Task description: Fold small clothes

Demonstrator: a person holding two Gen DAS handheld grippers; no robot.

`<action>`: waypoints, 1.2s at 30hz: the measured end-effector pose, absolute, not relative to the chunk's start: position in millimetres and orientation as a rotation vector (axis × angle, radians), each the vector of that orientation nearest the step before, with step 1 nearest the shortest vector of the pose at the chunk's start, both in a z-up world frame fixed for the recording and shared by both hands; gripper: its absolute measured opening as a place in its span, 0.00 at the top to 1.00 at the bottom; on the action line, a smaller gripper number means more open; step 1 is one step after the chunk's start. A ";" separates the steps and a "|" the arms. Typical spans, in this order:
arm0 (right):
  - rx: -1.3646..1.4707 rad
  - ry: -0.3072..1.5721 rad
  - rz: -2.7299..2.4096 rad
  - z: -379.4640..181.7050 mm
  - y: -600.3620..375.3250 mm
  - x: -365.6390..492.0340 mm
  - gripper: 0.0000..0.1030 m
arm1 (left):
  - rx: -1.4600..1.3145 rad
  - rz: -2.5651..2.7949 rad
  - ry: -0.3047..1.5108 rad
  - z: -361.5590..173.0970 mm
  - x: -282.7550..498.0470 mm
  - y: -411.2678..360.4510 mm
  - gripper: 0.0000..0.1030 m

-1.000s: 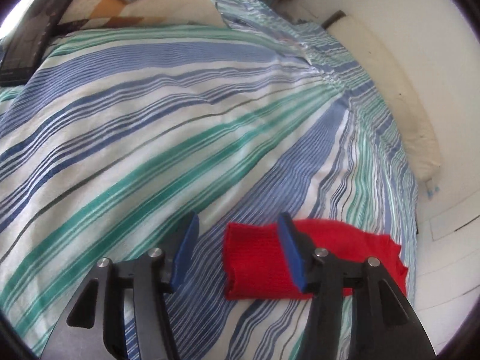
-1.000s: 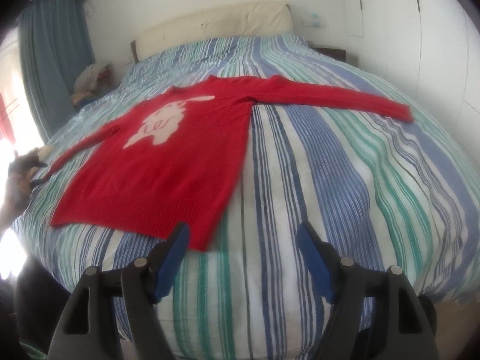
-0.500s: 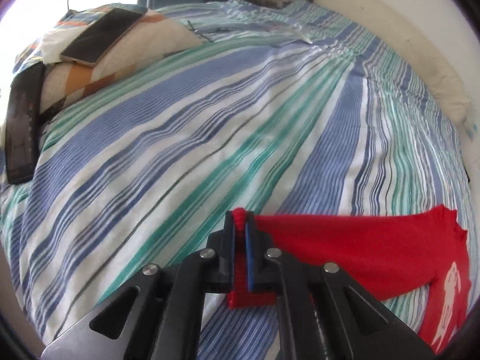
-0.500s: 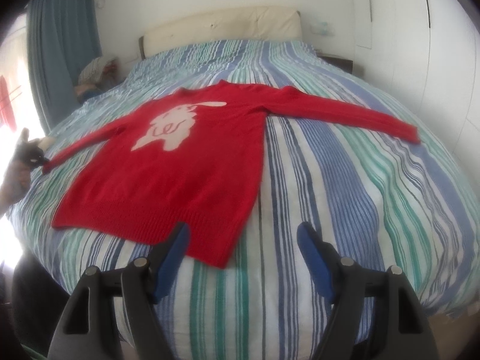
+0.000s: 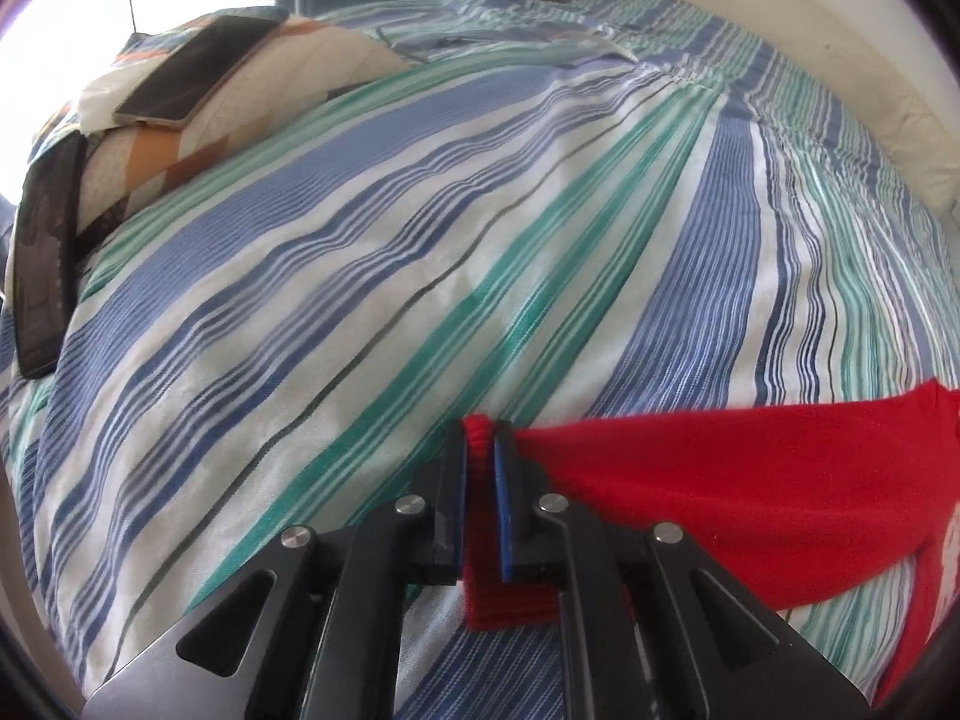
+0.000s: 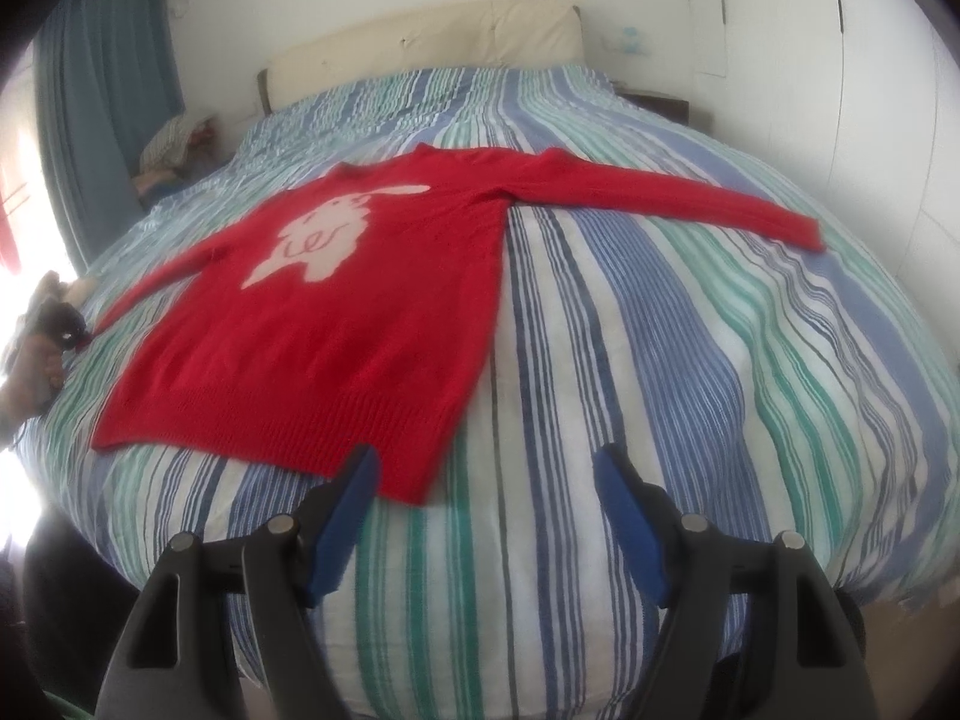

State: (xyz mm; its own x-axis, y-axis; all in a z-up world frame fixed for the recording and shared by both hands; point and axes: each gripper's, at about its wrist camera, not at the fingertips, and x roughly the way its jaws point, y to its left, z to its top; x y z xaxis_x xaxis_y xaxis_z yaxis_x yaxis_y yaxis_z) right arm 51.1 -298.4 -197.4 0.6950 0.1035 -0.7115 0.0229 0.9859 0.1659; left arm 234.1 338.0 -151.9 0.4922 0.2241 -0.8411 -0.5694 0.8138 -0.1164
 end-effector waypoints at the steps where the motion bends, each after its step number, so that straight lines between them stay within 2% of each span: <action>1: 0.176 0.803 0.045 -198.2 -299.6 50.7 0.29 | -0.438 0.466 0.935 -147.4 230.8 340.1 0.82; 2: 0.182 0.802 0.047 -198.5 -300.2 50.3 0.29 | -0.461 0.444 0.922 -142.1 225.7 342.8 0.77; 4: 0.180 0.799 0.050 -198.5 -298.8 49.3 0.29 | -0.482 0.437 0.889 -130.8 210.5 347.6 0.58; 9: 0.170 0.804 0.073 -200.9 -291.6 52.4 0.29 | -0.497 0.401 0.844 -113.0 186.7 349.6 0.56; 15: 0.154 0.803 0.109 -198.1 -276.8 60.3 0.29 | -0.477 0.351 0.983 -134.9 214.4 323.1 0.56; 16: 0.150 0.795 0.112 -195.5 -274.6 59.9 0.29 | -0.477 0.348 1.003 -141.5 218.2 319.5 0.62; 17: 0.145 0.787 0.112 -192.9 -272.9 59.1 0.29 | -0.468 0.350 1.015 -146.8 220.5 315.7 0.74; 18: 0.140 0.780 0.112 -190.8 -271.8 57.8 0.29 | -0.451 0.350 1.024 -150.3 221.9 311.6 0.94; 26: 0.126 0.782 0.071 -194.0 -283.5 47.2 0.29 | -0.328 0.437 1.031 -154.5 215.5 305.8 0.95; 29: 0.140 0.796 0.064 -199.0 -289.1 49.3 0.29 | -0.307 0.442 1.004 -152.1 212.9 300.4 0.92; 32: 0.164 0.789 0.057 -197.9 -293.6 50.3 0.29 | -0.344 0.419 0.912 -135.0 194.5 291.1 0.74; 34: 0.165 0.772 0.048 -194.5 -295.1 49.4 0.29 | -0.351 0.375 0.826 -119.6 177.8 277.9 0.40; 36: 0.152 0.754 0.039 -191.0 -296.8 49.8 0.29 | -0.332 0.331 0.743 -105.3 165.3 256.5 0.24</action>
State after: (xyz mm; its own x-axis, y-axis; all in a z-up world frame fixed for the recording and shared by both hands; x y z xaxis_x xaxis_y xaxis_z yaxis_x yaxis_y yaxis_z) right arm 49.8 -296.8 -191.0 0.7286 0.0893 -0.6791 0.0195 0.9884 0.1509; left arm 165.3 256.5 -105.3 0.6901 0.1741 -0.7025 -0.4055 0.8970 -0.1760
